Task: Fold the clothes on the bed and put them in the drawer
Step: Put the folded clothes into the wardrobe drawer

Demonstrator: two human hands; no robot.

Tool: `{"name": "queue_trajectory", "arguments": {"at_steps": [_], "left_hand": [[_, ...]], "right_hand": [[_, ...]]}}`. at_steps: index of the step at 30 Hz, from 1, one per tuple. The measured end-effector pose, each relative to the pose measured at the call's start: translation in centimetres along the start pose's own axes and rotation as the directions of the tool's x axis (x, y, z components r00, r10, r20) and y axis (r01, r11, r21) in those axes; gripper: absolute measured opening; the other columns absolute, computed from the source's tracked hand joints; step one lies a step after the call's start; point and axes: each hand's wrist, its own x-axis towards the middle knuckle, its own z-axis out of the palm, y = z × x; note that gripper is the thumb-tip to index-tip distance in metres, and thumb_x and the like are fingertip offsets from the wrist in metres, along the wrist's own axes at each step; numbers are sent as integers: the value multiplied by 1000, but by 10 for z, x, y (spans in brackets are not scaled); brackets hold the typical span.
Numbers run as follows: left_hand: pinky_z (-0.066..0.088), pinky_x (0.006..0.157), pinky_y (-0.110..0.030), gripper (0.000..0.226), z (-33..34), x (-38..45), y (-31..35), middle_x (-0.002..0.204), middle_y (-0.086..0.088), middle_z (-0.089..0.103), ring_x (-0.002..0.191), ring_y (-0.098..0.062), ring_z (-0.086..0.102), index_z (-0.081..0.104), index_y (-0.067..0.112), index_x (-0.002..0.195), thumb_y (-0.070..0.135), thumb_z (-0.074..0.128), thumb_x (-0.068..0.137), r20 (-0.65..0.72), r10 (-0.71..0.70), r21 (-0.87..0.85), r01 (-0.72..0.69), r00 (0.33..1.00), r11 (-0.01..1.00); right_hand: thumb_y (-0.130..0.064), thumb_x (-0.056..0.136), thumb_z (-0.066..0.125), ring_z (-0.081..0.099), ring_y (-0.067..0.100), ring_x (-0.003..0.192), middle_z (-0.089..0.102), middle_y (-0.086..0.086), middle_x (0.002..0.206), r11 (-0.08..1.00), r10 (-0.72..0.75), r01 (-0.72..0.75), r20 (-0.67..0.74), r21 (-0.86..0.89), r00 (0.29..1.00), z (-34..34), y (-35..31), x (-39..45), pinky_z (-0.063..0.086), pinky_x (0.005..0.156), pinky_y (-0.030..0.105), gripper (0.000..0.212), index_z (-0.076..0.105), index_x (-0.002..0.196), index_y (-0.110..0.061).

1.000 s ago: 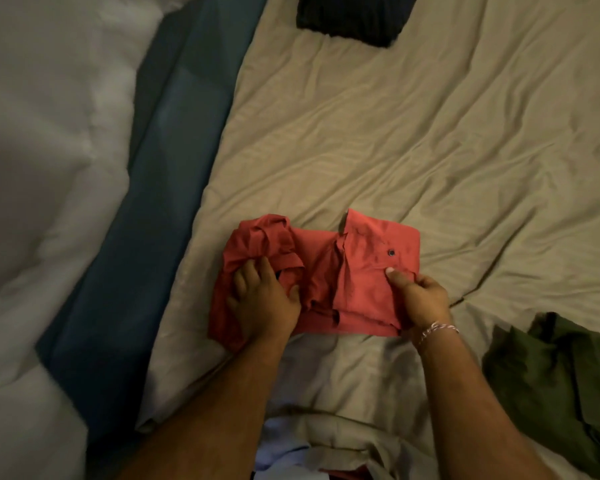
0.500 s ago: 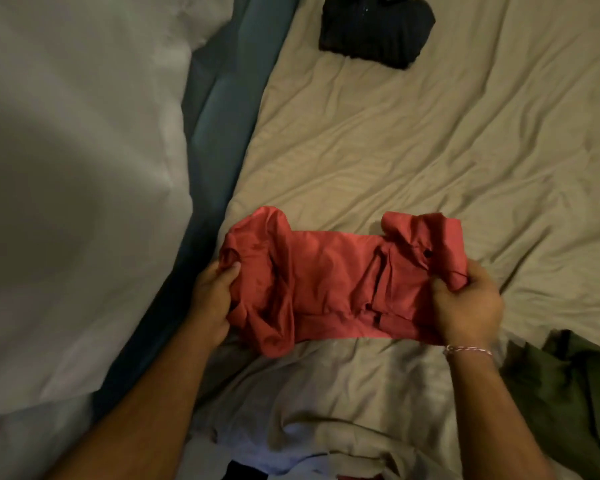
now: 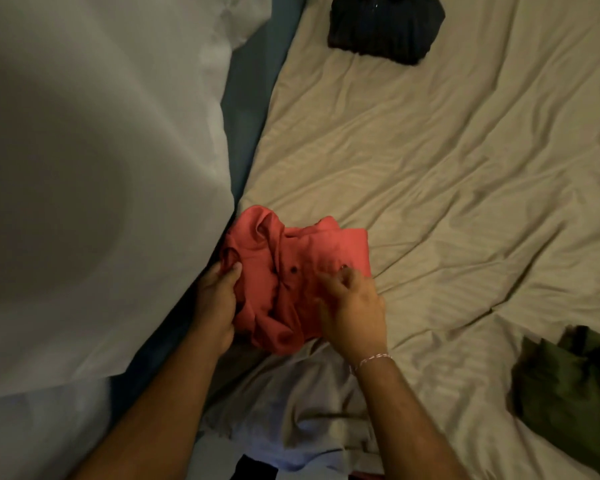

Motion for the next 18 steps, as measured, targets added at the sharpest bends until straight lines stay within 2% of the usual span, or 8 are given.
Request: {"name": "queue_trajectory", "arguments": {"at_steps": [3,5,8,10,12,14,16,18], "left_hand": [[57,96,-43,15,35,-28,-2,104,5,75,100,-20,72,73,28,105,23,59,103,13,78,82,-79,997,994],[53,102,-38,28,71,-52,-6,115,6,71,108,-15,68,69,21,123,36,55,105,161,108,167,-135,981,977],[42,113,-32,49,108,-76,-23,131,1,67,124,-14,60,70,16,124,52,49,98,380,190,272,-305,905,913],[43,107,-31,37,102,-60,-33,128,-5,67,123,-19,58,74,16,113,40,52,95,271,335,449,-427,902,785],[47,105,-40,32,86,-32,-39,130,-11,64,122,-28,58,69,16,122,26,62,93,56,330,600,-296,942,743],[53,99,-46,38,75,-15,-43,127,-13,69,113,-30,65,65,12,127,23,72,91,-5,84,513,-69,996,856],[59,91,-46,41,71,-7,-50,115,-12,75,100,-26,72,69,11,122,28,80,86,76,-69,414,32,995,910],[61,88,-52,54,75,-3,-54,105,-9,78,94,-27,75,73,12,116,41,87,73,90,-100,404,56,991,913]], "right_hand": [[-53,87,33,55,31,105,58,0,122,994,-104,109,225,-6,969,21,14,-1,49,85,44,56,61,136,-45],[-34,99,44,61,28,110,65,-3,120,921,6,-64,150,385,989,15,19,9,50,97,40,37,69,126,-33],[-9,102,55,64,16,93,74,-1,100,367,485,-350,144,862,863,-5,38,13,51,93,35,25,74,97,-24],[-30,94,62,62,16,84,76,4,94,236,604,-338,135,911,786,-13,54,9,49,85,39,18,78,91,-21],[-46,85,66,64,19,88,77,3,100,199,623,-339,148,919,768,-17,65,-1,51,87,42,25,78,95,-26],[-37,90,69,67,21,100,76,5,108,213,666,-343,121,915,736,-20,70,-11,53,100,48,19,76,100,-23],[-25,93,71,67,21,102,75,6,109,131,754,-331,123,934,645,-17,78,-43,52,103,48,13,75,104,-19],[-16,95,71,68,18,93,74,7,107,-25,877,-265,148,964,457,-16,115,-98,58,88,36,8,74,101,-21]]}}
